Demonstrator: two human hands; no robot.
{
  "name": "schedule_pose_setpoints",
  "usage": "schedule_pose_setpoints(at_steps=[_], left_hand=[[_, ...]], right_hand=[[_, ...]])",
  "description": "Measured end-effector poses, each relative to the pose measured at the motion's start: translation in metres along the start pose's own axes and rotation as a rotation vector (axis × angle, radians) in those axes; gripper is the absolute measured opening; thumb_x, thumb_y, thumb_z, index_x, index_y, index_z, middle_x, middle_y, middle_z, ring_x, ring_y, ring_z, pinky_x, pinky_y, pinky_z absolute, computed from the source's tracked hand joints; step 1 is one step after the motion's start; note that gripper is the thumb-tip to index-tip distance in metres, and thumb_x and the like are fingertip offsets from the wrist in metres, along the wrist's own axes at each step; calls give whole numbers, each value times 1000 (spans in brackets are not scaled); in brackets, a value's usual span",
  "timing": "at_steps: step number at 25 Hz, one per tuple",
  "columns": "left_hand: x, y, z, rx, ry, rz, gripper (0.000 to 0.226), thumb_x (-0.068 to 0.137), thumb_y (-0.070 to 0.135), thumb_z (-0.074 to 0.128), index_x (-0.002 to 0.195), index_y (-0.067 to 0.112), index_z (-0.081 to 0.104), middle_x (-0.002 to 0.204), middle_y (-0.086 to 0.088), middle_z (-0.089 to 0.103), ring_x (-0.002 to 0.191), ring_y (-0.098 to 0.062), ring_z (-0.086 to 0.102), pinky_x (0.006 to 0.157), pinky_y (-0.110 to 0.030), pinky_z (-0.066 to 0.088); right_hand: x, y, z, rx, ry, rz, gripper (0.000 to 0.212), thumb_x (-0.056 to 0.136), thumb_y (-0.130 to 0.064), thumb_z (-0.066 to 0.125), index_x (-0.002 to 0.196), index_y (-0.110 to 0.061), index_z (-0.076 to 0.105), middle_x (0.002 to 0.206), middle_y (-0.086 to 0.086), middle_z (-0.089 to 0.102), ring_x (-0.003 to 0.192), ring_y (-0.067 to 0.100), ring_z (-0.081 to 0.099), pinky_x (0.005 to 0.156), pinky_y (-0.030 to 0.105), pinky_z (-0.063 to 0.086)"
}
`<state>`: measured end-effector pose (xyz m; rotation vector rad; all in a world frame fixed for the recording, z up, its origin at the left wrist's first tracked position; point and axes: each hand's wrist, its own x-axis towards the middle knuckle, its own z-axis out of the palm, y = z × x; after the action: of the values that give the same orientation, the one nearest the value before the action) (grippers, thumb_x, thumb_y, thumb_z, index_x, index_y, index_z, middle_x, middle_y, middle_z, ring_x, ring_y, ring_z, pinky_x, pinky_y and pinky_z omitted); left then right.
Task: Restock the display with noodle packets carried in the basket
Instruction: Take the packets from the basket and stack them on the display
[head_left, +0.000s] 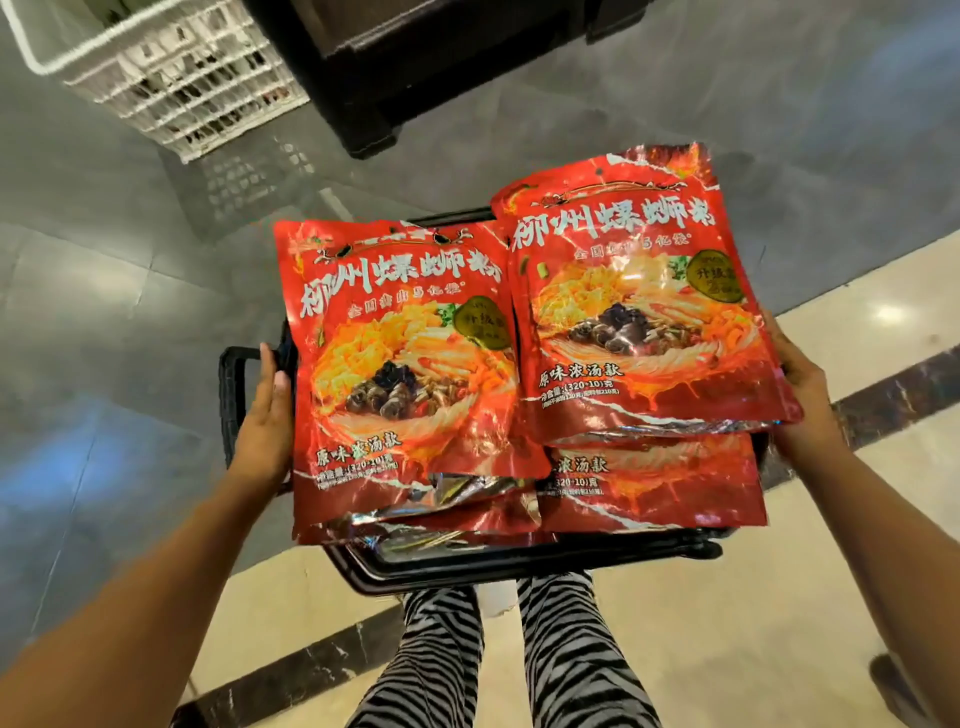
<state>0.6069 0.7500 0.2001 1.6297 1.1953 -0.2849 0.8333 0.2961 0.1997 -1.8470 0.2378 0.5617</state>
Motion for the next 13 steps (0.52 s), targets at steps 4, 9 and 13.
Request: schedule_pose_setpoints(at_steps=[4, 9, 13], left_hand=[[-2, 17, 13, 82, -22, 30, 51, 69, 93, 36, 112, 90, 8, 148, -10, 47, 107, -33, 66, 95, -59, 50], [-10, 43, 32, -110, -128, -84, 61, 80, 88, 22, 138, 68, 26, 147, 6, 49, 124, -27, 57, 106, -59, 40], [-9, 60, 24, -104, -260, -217, 99, 52, 106, 20, 142, 64, 24, 152, 5, 44, 128, -34, 52, 103, -69, 34]], right_hand=[[-13, 4, -16, 9, 75, 92, 105, 64, -80, 66, 141, -11, 50, 125, -7, 67, 113, 9, 63, 94, 30, 54], [-14, -8, -30, -52, 84, 214, 40, 92, -67, 39, 108, -38, 63, 98, -15, 72, 97, 7, 67, 94, 40, 53], [-11, -44, -34, 1, -64, 365, 53, 77, -86, 31, 103, -49, 59, 112, -4, 67, 114, 28, 62, 106, 54, 42]])
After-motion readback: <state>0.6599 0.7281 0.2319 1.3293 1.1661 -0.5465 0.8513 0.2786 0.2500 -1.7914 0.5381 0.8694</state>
